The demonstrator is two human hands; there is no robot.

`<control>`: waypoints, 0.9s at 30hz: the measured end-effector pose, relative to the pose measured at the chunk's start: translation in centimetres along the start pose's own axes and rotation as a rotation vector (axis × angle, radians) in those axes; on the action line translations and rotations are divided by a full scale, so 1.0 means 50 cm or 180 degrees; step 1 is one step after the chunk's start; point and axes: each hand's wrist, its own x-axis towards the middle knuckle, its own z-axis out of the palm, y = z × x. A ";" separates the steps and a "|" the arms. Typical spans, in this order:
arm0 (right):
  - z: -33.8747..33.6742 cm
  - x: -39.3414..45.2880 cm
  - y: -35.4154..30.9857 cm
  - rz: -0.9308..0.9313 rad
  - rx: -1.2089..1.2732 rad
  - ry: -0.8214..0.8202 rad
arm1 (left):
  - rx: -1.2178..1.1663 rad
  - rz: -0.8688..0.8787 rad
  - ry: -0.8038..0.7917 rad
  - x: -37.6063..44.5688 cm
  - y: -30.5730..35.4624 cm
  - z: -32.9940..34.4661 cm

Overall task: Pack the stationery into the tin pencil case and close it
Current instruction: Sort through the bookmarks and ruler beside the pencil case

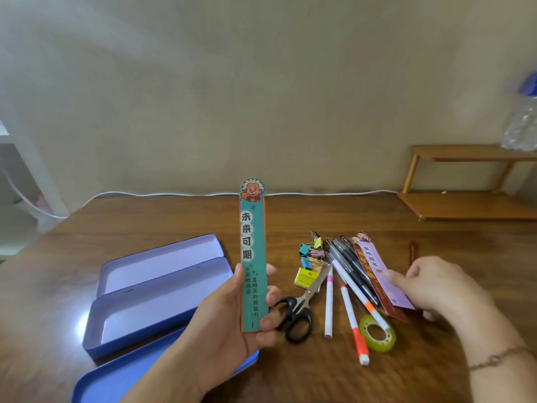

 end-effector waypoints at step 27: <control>0.041 -0.158 -0.106 -0.2039 0.4087 -0.0703 | -0.0077 -0.0143 0.0247 -0.008 0.005 0.023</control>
